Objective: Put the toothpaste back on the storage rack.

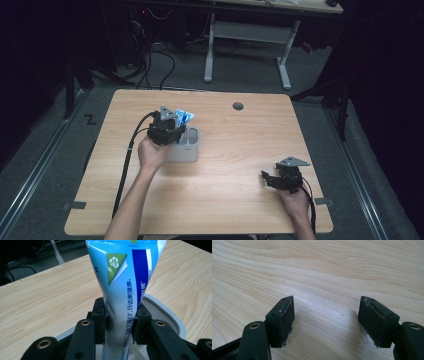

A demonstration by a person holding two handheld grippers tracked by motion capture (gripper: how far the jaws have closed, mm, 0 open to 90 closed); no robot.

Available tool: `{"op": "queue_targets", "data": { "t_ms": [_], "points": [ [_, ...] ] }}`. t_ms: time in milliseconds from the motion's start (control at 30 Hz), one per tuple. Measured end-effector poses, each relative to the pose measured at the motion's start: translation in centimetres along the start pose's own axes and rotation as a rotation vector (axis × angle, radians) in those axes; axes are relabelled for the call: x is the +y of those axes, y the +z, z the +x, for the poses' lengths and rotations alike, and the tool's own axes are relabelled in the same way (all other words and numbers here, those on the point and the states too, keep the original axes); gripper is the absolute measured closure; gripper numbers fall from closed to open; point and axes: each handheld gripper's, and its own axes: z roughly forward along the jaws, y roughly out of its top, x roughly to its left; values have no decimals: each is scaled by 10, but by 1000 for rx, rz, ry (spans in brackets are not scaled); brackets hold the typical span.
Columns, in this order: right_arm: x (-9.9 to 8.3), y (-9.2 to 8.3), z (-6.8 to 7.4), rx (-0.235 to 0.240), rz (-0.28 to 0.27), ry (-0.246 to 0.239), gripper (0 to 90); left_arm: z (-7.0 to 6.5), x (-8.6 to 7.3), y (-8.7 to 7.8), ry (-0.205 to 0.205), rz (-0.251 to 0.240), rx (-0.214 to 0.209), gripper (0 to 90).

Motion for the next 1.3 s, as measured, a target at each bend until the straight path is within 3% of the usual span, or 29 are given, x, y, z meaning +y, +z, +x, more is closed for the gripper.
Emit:
{"op": "queue_targets", "data": {
  "t_ms": [533,767,1300],
  "points": [
    [0,0,0,0,0,-1,293,-2,-4,-2,-4,-20,-1,671],
    [0,0,0,0,0,0,293,-2,-5,-4,-25,-34,-31,648],
    [0,0,0,0,0,-2,293,-3,-5,-19,-20,-69,-25,513]
  ]
}}
